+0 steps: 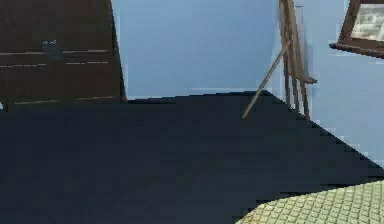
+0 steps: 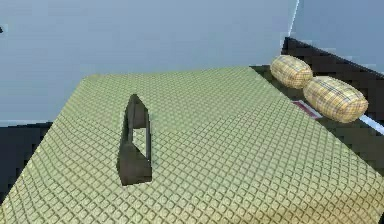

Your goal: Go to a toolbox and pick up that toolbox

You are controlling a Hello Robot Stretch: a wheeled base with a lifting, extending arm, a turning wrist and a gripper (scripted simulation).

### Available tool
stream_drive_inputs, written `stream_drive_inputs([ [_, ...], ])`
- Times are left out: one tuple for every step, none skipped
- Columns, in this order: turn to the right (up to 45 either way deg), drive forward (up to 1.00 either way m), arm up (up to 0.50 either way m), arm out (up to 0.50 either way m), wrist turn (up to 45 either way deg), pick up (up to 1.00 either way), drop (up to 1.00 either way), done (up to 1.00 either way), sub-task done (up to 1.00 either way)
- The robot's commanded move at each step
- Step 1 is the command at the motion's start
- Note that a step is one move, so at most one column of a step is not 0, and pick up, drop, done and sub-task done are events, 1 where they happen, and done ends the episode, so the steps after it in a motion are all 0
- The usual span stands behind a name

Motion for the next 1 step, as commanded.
stream_drive_inputs([
  [-15.0, 0.0, 0.0, 0.0, 0.0, 0.0, 0.0, 0.0, 0.0],
])
